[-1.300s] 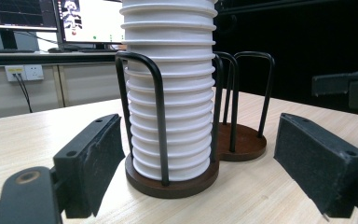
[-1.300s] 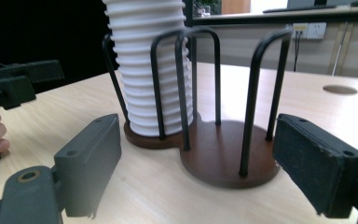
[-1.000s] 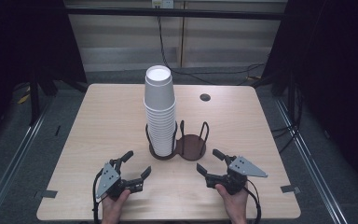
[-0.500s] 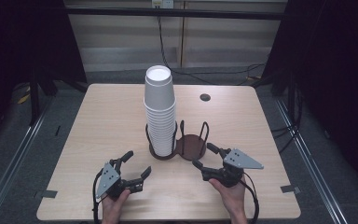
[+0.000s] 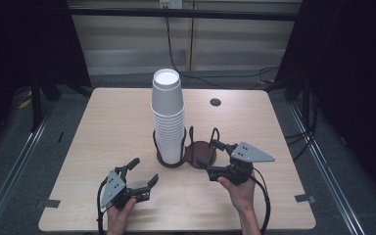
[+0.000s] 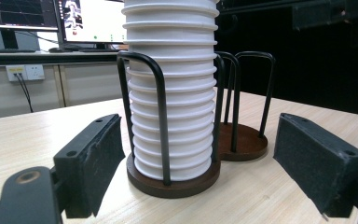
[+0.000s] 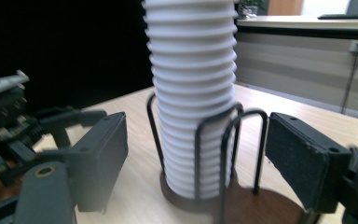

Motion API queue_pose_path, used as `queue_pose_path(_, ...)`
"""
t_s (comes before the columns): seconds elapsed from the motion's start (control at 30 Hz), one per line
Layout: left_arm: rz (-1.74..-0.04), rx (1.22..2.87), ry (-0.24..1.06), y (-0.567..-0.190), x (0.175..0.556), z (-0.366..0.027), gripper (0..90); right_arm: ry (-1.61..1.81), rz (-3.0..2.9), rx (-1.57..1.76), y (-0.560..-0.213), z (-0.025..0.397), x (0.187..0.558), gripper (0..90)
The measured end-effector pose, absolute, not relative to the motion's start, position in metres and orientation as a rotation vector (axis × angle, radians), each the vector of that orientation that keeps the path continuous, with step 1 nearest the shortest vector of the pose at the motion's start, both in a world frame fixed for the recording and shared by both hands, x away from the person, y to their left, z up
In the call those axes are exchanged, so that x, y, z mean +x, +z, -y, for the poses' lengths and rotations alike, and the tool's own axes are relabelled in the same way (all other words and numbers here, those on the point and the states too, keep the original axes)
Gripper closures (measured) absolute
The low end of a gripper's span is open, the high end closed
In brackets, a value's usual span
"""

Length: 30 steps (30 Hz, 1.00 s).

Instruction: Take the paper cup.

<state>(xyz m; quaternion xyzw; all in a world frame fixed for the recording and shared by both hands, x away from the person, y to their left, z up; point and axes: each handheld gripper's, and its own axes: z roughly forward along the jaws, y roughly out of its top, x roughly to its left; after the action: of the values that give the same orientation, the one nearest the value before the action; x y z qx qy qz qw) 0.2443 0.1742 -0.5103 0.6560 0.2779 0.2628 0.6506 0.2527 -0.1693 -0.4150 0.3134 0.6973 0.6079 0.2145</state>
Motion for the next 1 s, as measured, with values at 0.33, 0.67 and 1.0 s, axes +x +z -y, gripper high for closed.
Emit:
queue_pose_path(0.33,-0.629,1.492,0.593,-0.510,0.244,-0.174,15.5,1.683,-1.965,0.829,-0.390,0.162,0.267,20.0)
queue_pose_path(0.67,-0.629,1.492,0.593,-0.510,0.244,-0.174,15.6,1.694,-2.039,0.768,-0.364,0.154,0.285,19.9)
queue_pose_path(1.0,-0.620,1.492,0.587,-0.510,0.245,-0.174,15.7,1.712,-2.098,0.770,-0.338,0.146,0.302,18.5)
